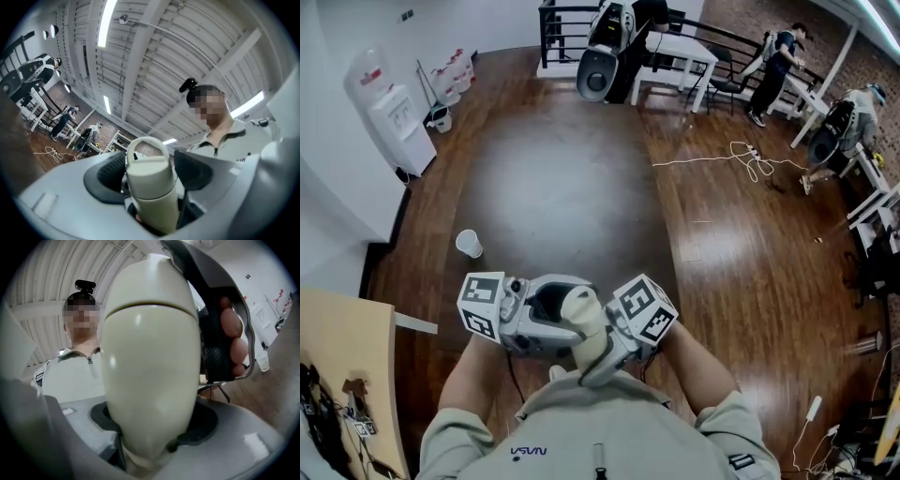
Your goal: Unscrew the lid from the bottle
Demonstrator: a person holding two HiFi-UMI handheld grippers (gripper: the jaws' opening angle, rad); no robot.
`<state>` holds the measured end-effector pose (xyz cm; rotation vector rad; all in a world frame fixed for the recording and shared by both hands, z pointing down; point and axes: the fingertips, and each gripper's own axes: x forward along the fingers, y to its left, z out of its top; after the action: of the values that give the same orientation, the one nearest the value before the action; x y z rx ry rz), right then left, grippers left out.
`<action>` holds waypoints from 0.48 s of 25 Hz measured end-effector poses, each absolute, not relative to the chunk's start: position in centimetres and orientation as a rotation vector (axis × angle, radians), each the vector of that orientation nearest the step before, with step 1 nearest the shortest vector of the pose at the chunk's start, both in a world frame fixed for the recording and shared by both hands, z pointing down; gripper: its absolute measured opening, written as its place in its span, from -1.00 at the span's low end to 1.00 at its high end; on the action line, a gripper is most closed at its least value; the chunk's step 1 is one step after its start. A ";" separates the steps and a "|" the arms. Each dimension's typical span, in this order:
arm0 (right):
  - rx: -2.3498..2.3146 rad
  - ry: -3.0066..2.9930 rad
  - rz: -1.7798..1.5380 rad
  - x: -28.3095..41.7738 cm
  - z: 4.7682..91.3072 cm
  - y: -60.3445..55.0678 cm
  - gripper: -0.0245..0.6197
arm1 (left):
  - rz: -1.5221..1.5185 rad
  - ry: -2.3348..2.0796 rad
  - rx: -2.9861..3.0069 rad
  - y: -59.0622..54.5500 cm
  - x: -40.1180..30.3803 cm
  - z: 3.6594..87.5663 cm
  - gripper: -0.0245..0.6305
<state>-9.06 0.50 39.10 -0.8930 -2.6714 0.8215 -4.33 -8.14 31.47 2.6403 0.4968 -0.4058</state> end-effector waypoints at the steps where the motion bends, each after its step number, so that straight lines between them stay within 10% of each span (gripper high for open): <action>1: -0.890 -2.671 0.818 -9.0 39.0 0.4 0.01 | -0.407 0.490 2.646 -8.3 -4.3 31.3 0.00; 12: -0.405 -2.690 0.677 -9.8 41.8 -4.1 0.01 | -0.373 0.142 2.760 -10.9 -3.9 32.0 -0.01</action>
<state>-9.82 -4.07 41.81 -0.4046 -2.6899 0.6771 -3.92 -10.90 31.98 2.7598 0.1417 -0.3730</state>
